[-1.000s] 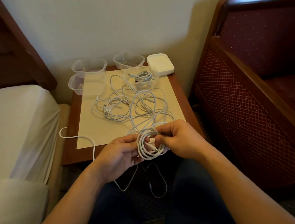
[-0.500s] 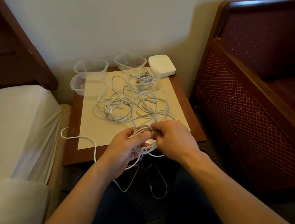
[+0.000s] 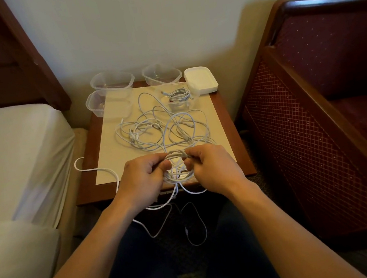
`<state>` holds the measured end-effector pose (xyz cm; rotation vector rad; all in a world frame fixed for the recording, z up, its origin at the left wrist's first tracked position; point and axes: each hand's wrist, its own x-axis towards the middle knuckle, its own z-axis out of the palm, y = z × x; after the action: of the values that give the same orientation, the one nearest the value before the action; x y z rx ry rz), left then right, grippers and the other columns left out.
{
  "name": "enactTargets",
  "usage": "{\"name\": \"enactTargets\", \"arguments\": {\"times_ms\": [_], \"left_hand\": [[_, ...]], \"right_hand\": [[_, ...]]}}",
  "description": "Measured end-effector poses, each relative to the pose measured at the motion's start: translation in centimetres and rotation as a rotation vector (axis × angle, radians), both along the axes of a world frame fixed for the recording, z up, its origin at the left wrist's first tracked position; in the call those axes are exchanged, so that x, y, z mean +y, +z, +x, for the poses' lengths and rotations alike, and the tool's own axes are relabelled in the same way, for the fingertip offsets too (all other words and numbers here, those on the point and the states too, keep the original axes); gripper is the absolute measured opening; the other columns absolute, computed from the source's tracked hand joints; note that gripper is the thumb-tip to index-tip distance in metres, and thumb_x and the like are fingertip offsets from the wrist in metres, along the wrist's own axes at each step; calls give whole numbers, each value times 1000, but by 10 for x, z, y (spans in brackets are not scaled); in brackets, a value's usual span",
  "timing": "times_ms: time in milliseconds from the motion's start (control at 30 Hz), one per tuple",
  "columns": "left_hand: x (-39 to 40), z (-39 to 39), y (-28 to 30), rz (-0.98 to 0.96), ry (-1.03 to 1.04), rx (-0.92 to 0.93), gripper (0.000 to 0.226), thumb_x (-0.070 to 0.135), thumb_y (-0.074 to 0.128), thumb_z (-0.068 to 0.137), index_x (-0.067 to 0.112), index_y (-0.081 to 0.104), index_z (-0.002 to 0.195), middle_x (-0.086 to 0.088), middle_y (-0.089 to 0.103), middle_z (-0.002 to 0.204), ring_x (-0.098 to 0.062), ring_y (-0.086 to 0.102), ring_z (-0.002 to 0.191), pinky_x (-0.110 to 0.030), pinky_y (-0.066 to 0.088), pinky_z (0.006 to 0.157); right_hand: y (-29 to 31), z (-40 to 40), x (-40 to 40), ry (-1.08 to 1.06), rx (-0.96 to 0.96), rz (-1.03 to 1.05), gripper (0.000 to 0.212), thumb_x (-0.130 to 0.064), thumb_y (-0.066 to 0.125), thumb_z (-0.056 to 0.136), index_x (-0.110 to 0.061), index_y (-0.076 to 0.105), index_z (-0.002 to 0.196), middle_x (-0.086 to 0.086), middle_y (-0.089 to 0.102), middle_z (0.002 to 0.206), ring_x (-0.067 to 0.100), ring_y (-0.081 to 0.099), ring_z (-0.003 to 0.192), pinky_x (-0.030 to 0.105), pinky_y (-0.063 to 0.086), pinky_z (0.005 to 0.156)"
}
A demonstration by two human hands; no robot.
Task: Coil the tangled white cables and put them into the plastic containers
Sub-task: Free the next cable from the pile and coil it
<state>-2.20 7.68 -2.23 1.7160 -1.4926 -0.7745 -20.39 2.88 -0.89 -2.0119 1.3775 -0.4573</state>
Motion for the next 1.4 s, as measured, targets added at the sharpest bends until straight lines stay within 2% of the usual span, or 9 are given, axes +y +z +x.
{"name": "enactTargets", "arguments": {"times_ms": [167, 333, 433, 600, 833, 967, 1067, 1233, 1400], "left_hand": [[1, 4, 5, 157, 108, 567, 14, 8, 66, 95, 16, 77, 92, -9, 78, 83, -22, 70, 82, -39, 63, 76], [-1, 8, 6, 54, 204, 430, 9, 13, 76, 89, 15, 79, 97, -4, 77, 77, -9, 72, 68, -23, 58, 59], [-4, 12, 2, 50, 143, 291, 18, 19, 75, 91, 25, 78, 108, 1, 78, 83, -16, 75, 80, -35, 60, 76], [-1, 0, -1, 159, 313, 784, 3, 9, 76, 86, 9, 78, 88, -20, 76, 91, -32, 75, 80, -38, 62, 64], [3, 4, -9, 97, 334, 590, 8, 7, 77, 86, 5, 75, 93, -20, 75, 81, -25, 74, 70, -30, 60, 59], [-1, 19, 3, 222, 261, 957, 3, 7, 67, 88, 4, 67, 89, -14, 75, 81, -22, 73, 72, -34, 61, 58], [-3, 34, 6, 282, 122, 1225, 15, 15, 60, 85, 4, 60, 96, -7, 67, 76, -14, 65, 59, -31, 60, 56], [-20, 58, 7, 207, 84, 1293, 19, 20, 53, 91, 6, 57, 103, -2, 59, 69, -9, 56, 56, -25, 57, 58], [-44, 86, 6, 156, 210, 1253, 26, 20, 49, 102, 4, 60, 119, -4, 69, 79, -11, 66, 69, -25, 59, 63]], "right_hand": [[1, -6, -9, 38, -179, 176, 16, -17, 60, 99, -25, 72, 90, -2, 75, 89, 13, 66, 73, 47, 58, 82], [5, -4, -11, 61, -264, 228, 11, -21, 66, 98, -28, 74, 95, -7, 75, 79, -3, 59, 56, 37, 55, 73], [2, -1, -12, 34, -274, 232, 11, -21, 65, 99, -28, 71, 94, -6, 75, 79, 14, 66, 62, 41, 58, 74], [-9, 0, -8, -50, -287, 260, 14, -21, 64, 99, -21, 71, 112, -4, 76, 82, 11, 67, 67, 44, 60, 80], [-18, 21, 5, -121, -348, 319, 19, -28, 65, 98, -24, 76, 83, -3, 77, 79, 21, 73, 78, 51, 60, 83], [-11, 19, -9, -36, -504, 446, 26, -12, 58, 102, -8, 72, 81, 6, 77, 99, 19, 73, 86, 42, 62, 82], [-7, 23, -19, 95, -683, 575, 21, -5, 53, 103, 8, 68, 99, -4, 75, 85, 3, 70, 84, 30, 61, 71], [-2, 52, -37, 85, -766, 641, 18, -9, 57, 101, -3, 72, 92, 1, 75, 91, 14, 66, 59, 27, 58, 63], [3, 95, -65, -27, -607, 405, 14, -11, 63, 100, -7, 74, 94, 4, 75, 78, 13, 63, 54, 32, 57, 64]]}}
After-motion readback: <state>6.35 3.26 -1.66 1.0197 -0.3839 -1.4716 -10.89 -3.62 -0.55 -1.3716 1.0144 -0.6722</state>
